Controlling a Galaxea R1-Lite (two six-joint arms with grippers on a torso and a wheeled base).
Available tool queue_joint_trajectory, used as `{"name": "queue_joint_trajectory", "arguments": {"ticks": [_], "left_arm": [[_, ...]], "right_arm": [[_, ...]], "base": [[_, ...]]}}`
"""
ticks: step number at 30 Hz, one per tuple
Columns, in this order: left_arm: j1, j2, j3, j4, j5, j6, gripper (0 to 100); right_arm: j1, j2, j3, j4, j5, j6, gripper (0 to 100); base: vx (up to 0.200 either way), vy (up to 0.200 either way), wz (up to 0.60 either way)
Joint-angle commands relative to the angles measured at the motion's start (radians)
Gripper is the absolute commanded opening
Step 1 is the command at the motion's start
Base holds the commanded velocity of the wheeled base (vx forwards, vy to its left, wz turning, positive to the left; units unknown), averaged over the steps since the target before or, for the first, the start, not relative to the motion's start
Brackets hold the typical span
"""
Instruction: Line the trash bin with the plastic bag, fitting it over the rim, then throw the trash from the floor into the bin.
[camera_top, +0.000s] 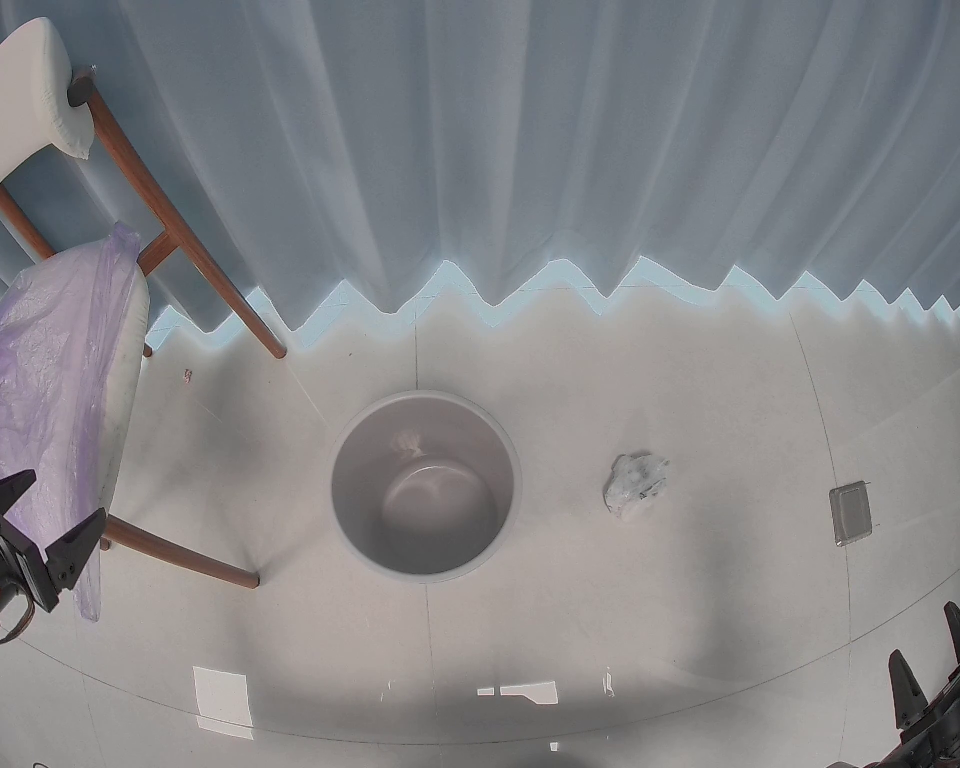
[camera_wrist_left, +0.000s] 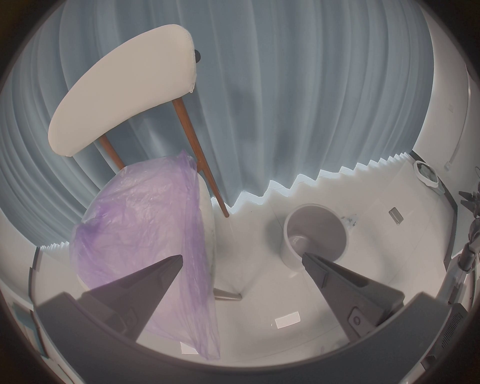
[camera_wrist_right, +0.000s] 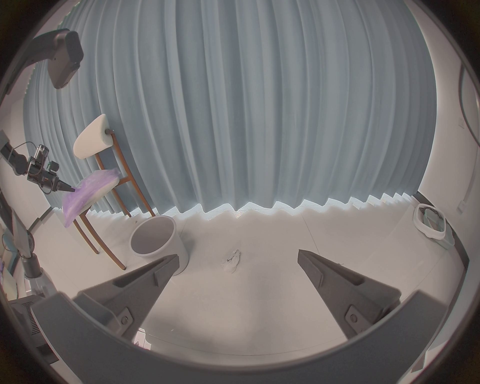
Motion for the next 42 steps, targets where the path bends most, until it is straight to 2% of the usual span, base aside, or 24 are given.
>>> {"name": "queue_joint_trajectory", "arguments": {"ticks": [1,11,17,22,42], "left_arm": [[-0.002,0.082,-0.022,-0.036,0.015,0.0,100],[0.0,0.25,-0.029,-0.206,0.026,-0.01,100],[0.0,0.352,-0.043,-0.316,0.064,-0.015,100],[0.001,0.432,-0.063,-0.399,0.066,-0.055,100],[0.004,0.575,-0.164,-0.465,0.116,-0.06,100]], "right_arm": [[0.0,-0.017,0.016,-0.001,0.0,0.002,100],[0.0,-0.017,0.016,-0.001,0.0,0.0,100],[0.0,-0.017,0.016,-0.001,0.0,0.0,100],[0.0,-0.017,0.016,-0.001,-0.001,0.0,100],[0.0,-0.017,0.016,-0.001,0.0,0.0,100]], "base": [[0.0,0.0,0.0],[0.0,0.0,0.0],[0.0,0.0,0.0],[0.0,0.0,0.0],[0.0,0.0,0.0]]}}
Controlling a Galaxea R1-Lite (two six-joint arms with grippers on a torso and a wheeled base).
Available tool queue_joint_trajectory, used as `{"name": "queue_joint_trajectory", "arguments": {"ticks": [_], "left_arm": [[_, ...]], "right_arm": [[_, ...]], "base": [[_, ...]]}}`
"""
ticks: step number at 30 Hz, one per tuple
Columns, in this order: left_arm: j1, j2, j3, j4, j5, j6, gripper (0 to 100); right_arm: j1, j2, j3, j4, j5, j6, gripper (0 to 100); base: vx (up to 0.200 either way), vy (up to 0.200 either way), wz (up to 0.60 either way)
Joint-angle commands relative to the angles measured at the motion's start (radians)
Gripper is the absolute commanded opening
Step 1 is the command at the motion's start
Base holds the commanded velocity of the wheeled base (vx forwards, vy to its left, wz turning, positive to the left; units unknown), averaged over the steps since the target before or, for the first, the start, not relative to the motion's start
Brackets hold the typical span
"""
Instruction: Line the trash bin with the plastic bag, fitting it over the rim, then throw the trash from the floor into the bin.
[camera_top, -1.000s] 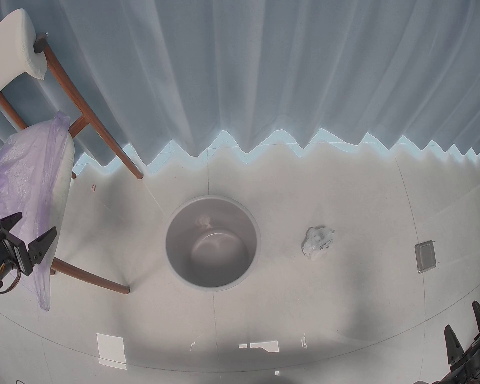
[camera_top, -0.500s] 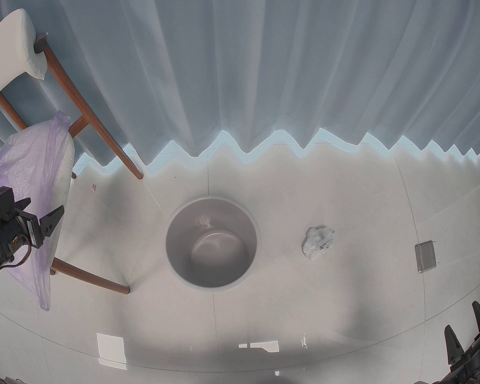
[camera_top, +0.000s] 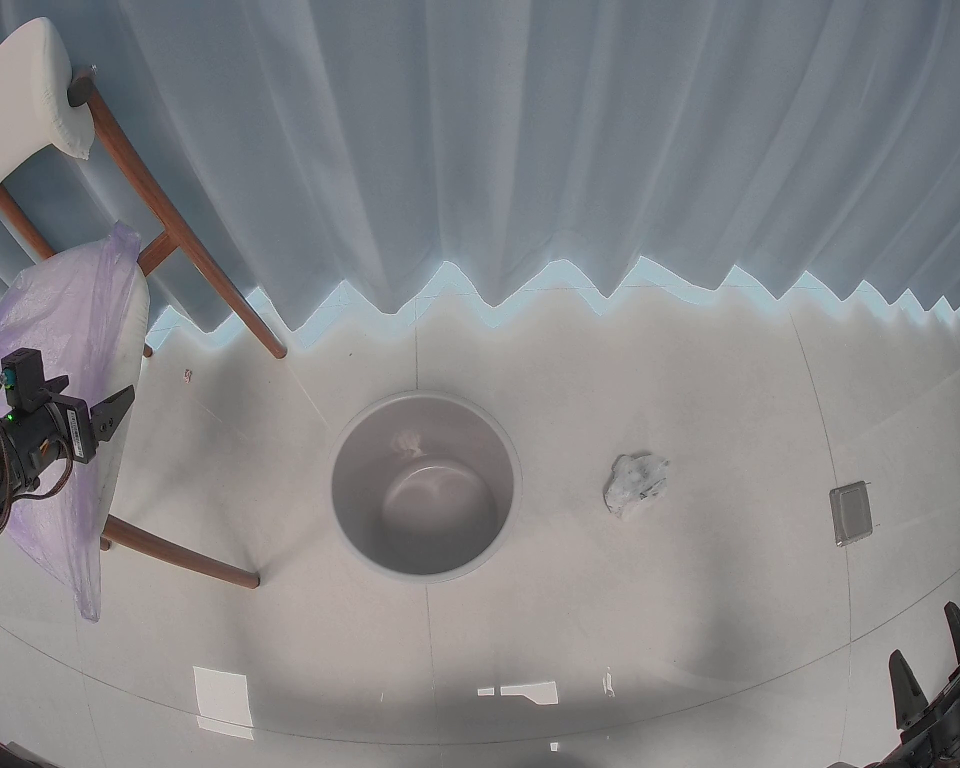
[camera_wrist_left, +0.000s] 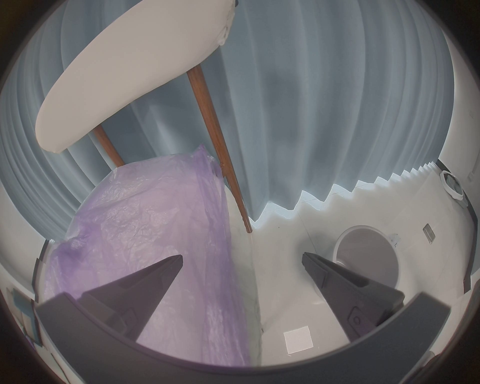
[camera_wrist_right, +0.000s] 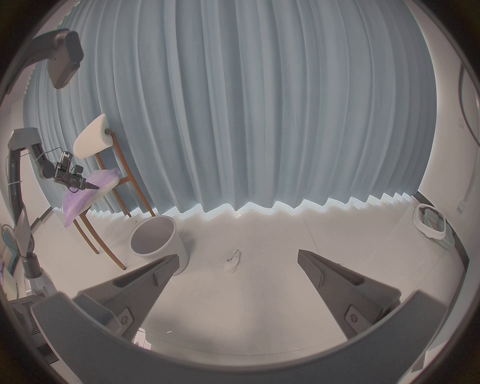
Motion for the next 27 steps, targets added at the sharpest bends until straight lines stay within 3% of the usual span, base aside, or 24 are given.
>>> {"name": "queue_joint_trajectory", "arguments": {"ticks": [1,27], "left_arm": [[0.002,0.06,-0.025,-0.014,0.009,0.001,100],[0.019,0.187,-0.044,-0.117,0.013,0.004,100]], "right_arm": [[0.0,-0.017,0.016,0.0,0.0,0.0,100],[0.0,-0.017,0.016,0.001,0.0,0.0,100]], "base": [[0.0,0.0,0.0],[0.0,0.0,0.0]]}}
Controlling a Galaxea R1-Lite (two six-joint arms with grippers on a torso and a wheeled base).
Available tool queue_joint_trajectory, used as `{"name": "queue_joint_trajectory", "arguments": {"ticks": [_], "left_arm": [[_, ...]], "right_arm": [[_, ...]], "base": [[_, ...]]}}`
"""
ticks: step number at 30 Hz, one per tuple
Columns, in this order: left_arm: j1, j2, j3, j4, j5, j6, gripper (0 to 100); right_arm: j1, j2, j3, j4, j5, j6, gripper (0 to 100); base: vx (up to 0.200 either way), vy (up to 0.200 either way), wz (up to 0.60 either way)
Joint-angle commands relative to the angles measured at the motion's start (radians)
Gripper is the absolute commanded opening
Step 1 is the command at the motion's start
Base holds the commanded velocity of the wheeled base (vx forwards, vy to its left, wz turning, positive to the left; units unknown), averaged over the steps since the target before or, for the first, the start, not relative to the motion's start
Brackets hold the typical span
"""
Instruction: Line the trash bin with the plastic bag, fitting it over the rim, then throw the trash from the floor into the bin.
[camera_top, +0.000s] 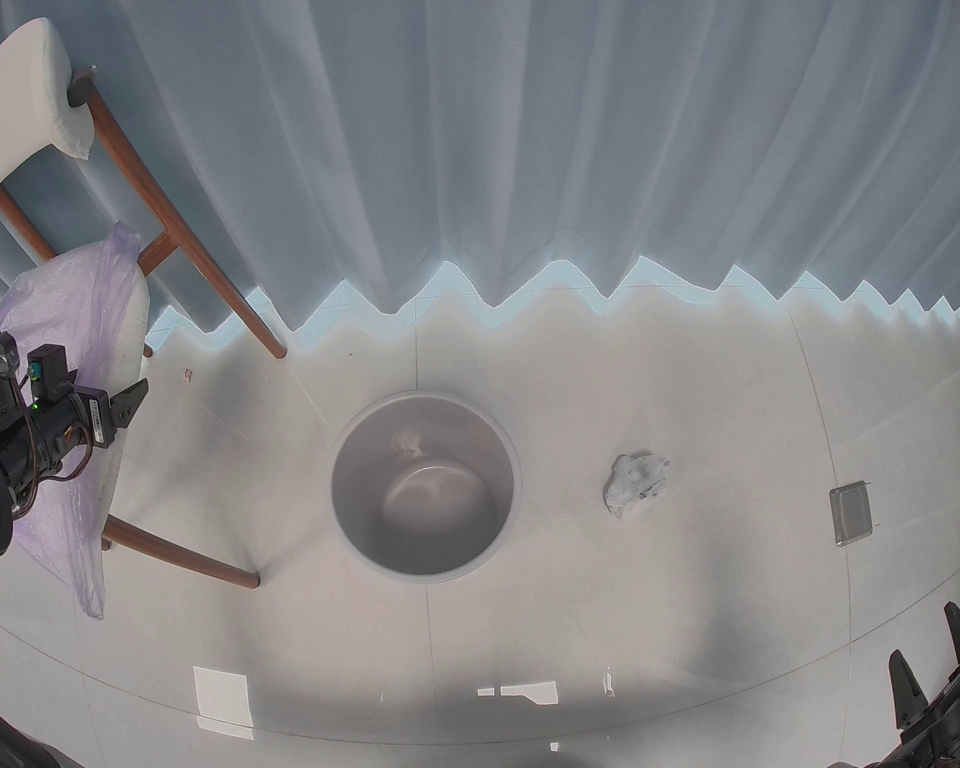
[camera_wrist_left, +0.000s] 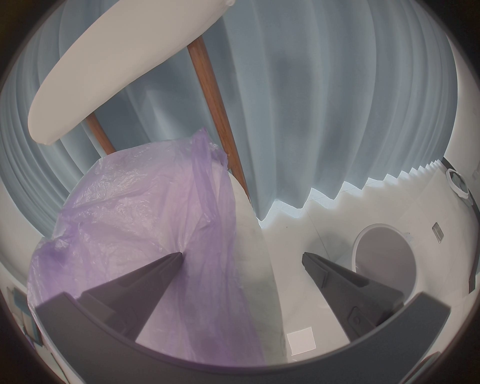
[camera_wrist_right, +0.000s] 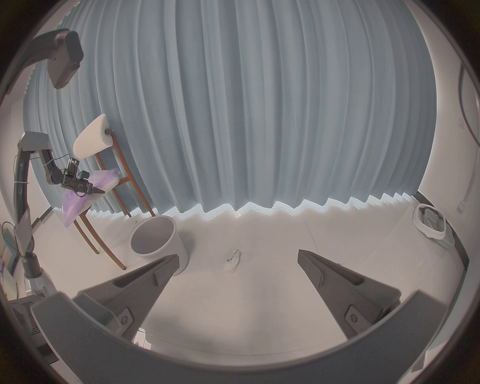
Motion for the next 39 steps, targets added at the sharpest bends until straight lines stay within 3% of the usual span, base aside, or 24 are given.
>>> {"name": "queue_joint_trajectory", "arguments": {"ticks": [1,4,5,39], "left_arm": [[0.001,0.005,0.007,0.006,0.001,0.0,100],[0.004,0.005,0.013,0.004,0.001,0.004,100],[0.004,0.005,0.018,0.004,0.001,0.004,0],[-0.017,-0.05,0.022,-0.004,0.001,-0.004,0]], "right_arm": [[0.0,-0.017,0.016,-0.001,0.001,0.0,100],[0.0,-0.017,0.016,-0.001,-0.001,0.0,100],[0.0,-0.017,0.016,-0.001,0.001,0.0,100],[0.0,-0.017,0.016,-0.001,0.001,0.0,100]], "base": [[0.0,0.0,0.0],[0.0,0.0,0.0],[0.0,0.0,0.0],[0.0,0.0,0.0]]}}
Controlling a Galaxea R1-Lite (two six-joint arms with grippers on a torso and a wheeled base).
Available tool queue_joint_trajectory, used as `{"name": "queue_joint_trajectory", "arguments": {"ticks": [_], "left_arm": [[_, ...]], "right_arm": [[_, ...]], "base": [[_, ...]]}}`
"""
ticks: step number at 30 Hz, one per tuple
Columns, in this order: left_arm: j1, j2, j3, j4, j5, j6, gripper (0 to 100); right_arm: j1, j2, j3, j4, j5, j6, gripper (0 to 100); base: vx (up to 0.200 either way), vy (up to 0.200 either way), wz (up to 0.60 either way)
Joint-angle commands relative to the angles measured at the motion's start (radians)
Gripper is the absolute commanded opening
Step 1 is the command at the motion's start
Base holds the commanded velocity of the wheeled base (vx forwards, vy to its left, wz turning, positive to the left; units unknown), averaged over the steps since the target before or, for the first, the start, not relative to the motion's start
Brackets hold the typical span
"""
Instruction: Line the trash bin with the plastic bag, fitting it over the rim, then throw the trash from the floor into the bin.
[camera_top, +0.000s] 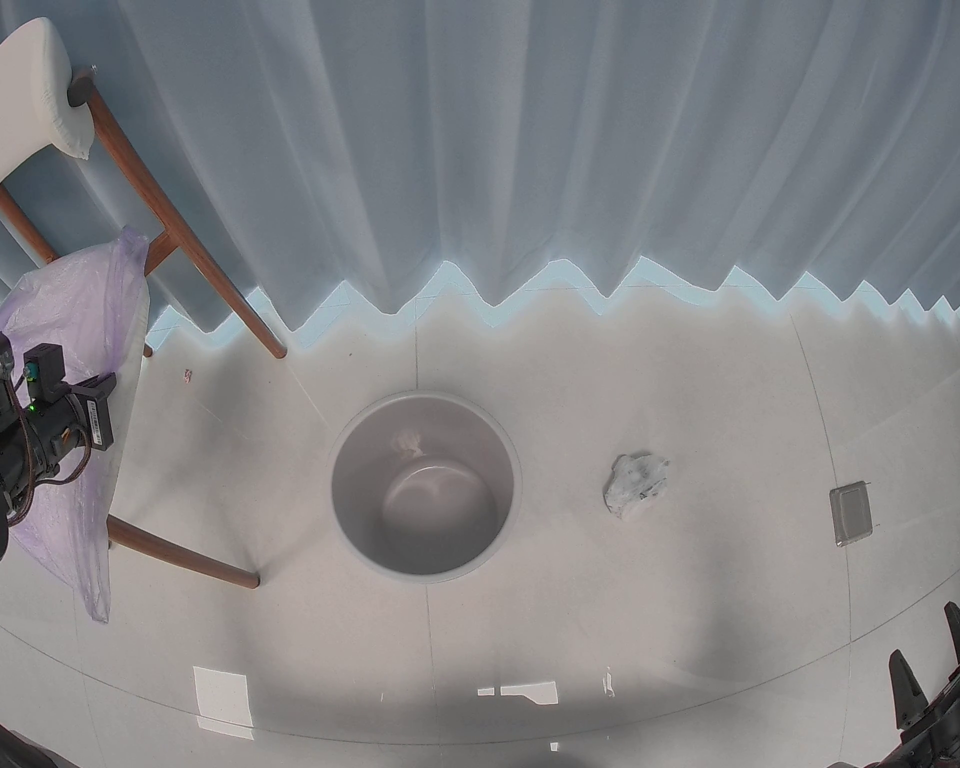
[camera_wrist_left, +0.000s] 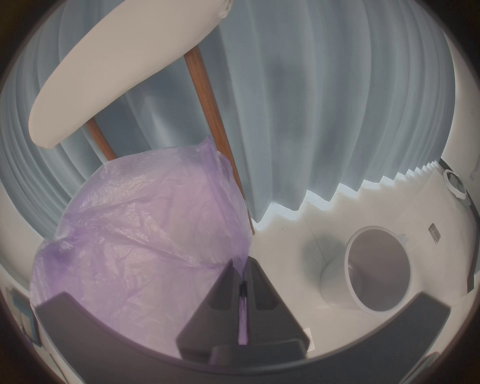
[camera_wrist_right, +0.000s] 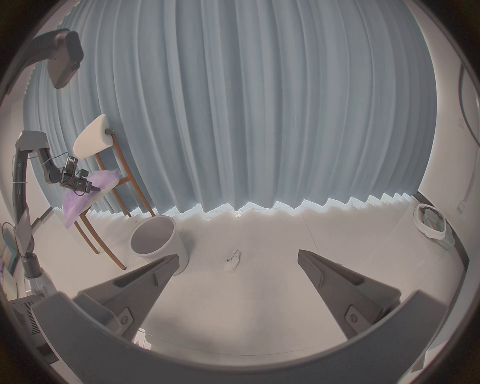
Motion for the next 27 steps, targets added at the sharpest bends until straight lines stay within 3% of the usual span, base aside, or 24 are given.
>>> {"name": "queue_joint_trajectory", "arguments": {"ticks": [1,10,18,27], "left_arm": [[0.003,-0.007,0.002,-0.006,0.004,0.001,0],[0.017,-0.054,0.011,-0.001,-0.019,-0.033,0],[0.034,-0.133,0.012,0.009,-0.208,-0.237,0],[0.052,-0.137,-0.007,-0.004,-0.312,-0.35,0]], "right_arm": [[0.0,-0.017,0.016,0.0,0.0,0.0,100],[0.0,-0.017,0.016,0.0,-0.001,0.0,100],[0.0,-0.017,0.016,0.0,0.0,0.0,100],[0.0,-0.017,0.016,0.0,0.0,0.0,100]], "base": [[0.0,0.0,0.0],[0.0,0.0,0.0],[0.0,0.0,0.0],[0.0,0.0,0.0]]}}
